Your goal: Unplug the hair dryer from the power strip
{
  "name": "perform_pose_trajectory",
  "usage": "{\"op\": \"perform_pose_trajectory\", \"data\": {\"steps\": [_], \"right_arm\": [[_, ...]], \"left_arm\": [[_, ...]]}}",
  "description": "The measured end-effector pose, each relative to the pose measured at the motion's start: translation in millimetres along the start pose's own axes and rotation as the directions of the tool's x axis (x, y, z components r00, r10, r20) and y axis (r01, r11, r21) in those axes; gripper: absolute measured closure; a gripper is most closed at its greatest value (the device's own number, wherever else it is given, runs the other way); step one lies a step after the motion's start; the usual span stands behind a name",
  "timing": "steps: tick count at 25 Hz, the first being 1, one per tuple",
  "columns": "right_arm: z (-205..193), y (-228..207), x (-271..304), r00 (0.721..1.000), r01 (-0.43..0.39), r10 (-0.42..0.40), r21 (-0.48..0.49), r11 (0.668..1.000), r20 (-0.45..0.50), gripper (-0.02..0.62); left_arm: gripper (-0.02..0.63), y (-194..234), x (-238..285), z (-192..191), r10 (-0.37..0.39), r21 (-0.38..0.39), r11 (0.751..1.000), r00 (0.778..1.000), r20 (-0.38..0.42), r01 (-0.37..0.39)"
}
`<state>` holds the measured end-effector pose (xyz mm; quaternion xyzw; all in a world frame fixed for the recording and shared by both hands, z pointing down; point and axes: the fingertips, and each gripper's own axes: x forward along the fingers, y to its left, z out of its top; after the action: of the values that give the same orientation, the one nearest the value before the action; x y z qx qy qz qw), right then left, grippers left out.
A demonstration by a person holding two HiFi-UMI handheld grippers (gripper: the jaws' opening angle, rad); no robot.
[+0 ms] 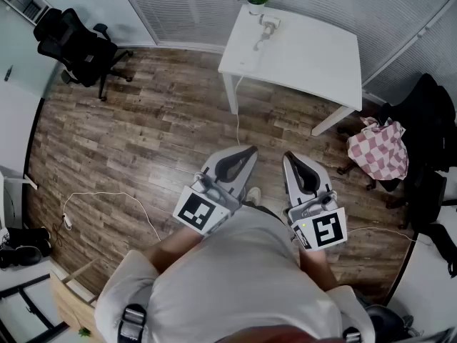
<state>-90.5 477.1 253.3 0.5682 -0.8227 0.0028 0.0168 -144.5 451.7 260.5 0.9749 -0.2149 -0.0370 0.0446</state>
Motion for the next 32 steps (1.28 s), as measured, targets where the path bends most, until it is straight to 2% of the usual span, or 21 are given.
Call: {"op": "perform_pose_trajectory", "data": {"steps": [4, 13, 21, 32], "right_arm": [[0, -6, -2, 1.000, -0.001, 0.001, 0.000, 1.000, 0.004, 0.563], [2, -33, -10, 0.999, 0.010, -0.011, 0.038, 0.999, 0.034, 0.561], [-1, -49, -15, 0.999, -0.011, 0.010, 0.047, 0.999, 0.031, 0.561], [-2, -57, 7, 0.999, -0.025, 0.024, 0.041, 0.999, 0.032, 0.561]], "left_arm": [[0.577, -3, 8, 4, 0.008, -0.032, 0.999, 1.000, 0.016, -0.008], [0.577, -10, 28, -4, 0.009, -0.004, 1.000, 1.000, -0.006, -0.009], [0.577, -17, 45, -4, 0.029, -0.033, 0.999, 1.000, 0.004, -0.029], [0.577, 1, 56, -7, 0.029, -0.024, 0.999, 1.000, 0.002, -0.029]]}}
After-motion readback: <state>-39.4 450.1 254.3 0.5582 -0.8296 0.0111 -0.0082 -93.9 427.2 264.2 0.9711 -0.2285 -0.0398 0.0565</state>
